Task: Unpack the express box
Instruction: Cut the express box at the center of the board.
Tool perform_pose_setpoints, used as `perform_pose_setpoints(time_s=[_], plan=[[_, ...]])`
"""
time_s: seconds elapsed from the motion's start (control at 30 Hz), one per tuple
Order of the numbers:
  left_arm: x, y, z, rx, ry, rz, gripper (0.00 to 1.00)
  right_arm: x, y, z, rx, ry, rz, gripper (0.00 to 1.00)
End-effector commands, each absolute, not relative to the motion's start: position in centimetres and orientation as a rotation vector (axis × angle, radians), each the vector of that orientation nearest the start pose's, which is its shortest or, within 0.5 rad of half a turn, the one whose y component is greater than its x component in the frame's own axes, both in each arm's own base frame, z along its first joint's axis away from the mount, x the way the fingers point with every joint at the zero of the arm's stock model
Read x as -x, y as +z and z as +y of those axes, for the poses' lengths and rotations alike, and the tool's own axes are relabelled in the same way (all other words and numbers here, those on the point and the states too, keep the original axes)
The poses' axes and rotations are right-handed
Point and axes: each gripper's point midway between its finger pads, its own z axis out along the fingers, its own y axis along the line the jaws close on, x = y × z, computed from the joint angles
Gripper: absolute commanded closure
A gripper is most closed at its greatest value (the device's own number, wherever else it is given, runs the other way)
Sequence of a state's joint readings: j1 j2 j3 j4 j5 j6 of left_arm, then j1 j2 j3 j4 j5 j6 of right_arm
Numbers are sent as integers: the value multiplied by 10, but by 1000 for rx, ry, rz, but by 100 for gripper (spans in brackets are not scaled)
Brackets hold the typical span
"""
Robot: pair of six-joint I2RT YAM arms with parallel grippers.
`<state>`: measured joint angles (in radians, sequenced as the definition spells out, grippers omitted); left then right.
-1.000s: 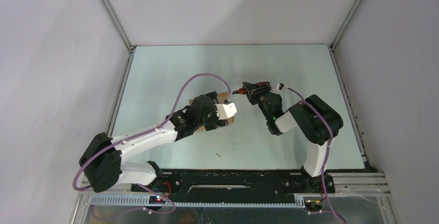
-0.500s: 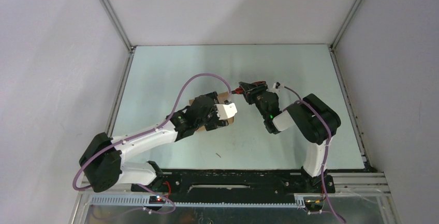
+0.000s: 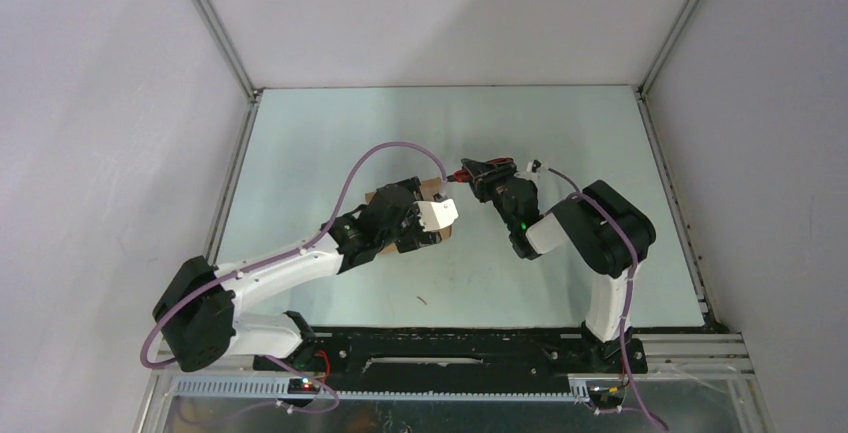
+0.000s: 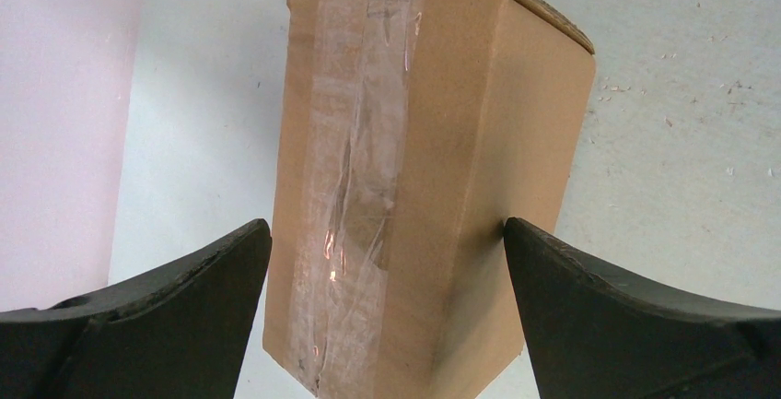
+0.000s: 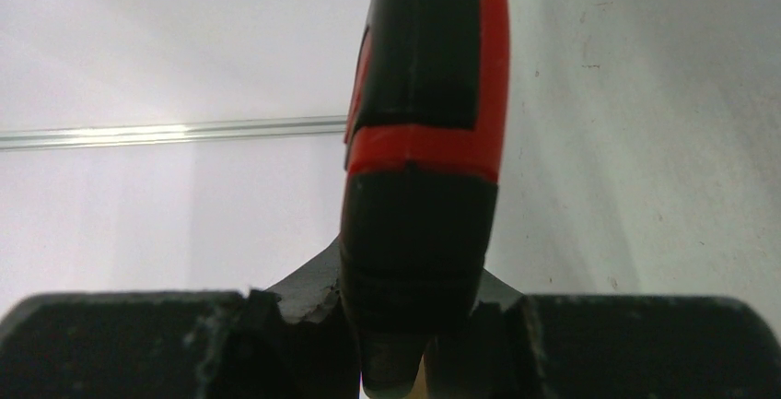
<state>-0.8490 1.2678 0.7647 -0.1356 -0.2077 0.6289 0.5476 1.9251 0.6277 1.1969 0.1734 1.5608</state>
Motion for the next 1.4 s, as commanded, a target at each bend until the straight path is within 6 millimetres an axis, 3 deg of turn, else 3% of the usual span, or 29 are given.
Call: perform_pose_setpoints(time_s=[0.0,0.4,1.07,1.37], plan=[[-283,132,-231,-1363,111,1674,0,-418,132,267,-1024,1433,1510,100],[-283,131,-230,-1359,115,1679,0,-423,134,255,-1048,1436,1470,100],[-284,129,-231,-1362,113,1682,0,-417,134,270,-1024,1475,1495,100],[-283,131,-231,-1356,110,1680,0,-419,141,263,-1025,1462,1470,100]])
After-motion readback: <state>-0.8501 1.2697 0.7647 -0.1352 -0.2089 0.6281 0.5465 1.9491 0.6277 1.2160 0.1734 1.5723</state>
